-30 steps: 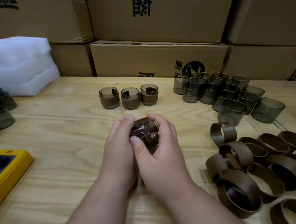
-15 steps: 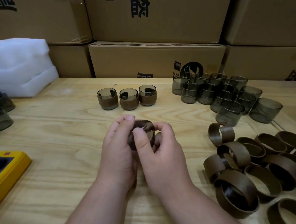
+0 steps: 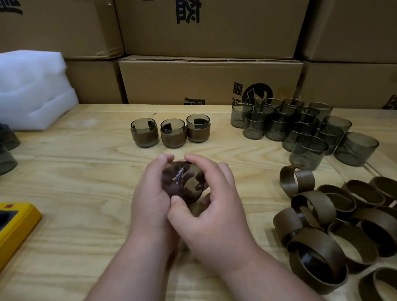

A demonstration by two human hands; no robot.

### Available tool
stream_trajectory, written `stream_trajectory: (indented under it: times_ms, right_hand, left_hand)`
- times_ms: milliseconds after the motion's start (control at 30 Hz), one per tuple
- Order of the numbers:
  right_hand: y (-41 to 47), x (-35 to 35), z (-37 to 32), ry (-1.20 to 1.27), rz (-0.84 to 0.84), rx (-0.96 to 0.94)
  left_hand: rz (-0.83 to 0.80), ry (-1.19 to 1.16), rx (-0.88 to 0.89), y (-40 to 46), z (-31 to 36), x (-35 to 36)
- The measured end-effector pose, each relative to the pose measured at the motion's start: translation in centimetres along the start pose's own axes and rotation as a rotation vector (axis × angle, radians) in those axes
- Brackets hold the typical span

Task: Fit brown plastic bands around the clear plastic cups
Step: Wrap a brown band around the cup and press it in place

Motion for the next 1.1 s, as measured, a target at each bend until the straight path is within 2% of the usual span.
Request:
stream_trajectory:
  times_ms: [100, 267, 433, 667, 767, 933, 1100]
  right_hand:
    - [-0.02, 0.00, 0.01, 0.007, -0.005, 0.021]
    - [0.21, -0.06, 0.16, 0.008, 0.016, 0.198]
    - [0.13, 0.09, 0.06, 0.064, 0.031, 0.117]
    - [0.10, 0.04, 0.09, 0.115, -0.049, 0.024]
    - [0.07, -0.01, 0.15, 0.129, -0.017, 0.038]
    - [0.35, -0.14, 0.24, 0.122, 0.010, 0.164]
    - [0.58, -0.31, 0.33, 0.252, 0.079, 0.199]
  left_hand:
    - [0.008, 0.027, 0.027, -0.05, 0.03, -0.12]
    - [-0.039, 0.077, 0.026, -0.17, -0.16, -0.15]
    - [-0.010, 0.090, 0.011, 0.00, -0.20, -0.29]
    - [-0.021, 0.060, 0.033, -0.14, -0.09, 0.11]
    - [-0.018, 0.038, 0.033, -0.37, 0.01, 0.20]
    - [-0.010, 0.038, 0.042, -0.27, -0.16, 0.19]
    - [-0.013, 0.105, 0.121, 0.03, -0.47, -0.08]
Point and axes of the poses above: each hand's wrist, its own y-axis towards the middle knuckle, its own x-axis out of the palm, z = x × y, the point moved 1 cm from there along y, towards the middle knuckle, and after that the axes turned 2 degrees about y, right-handed, at the moved point
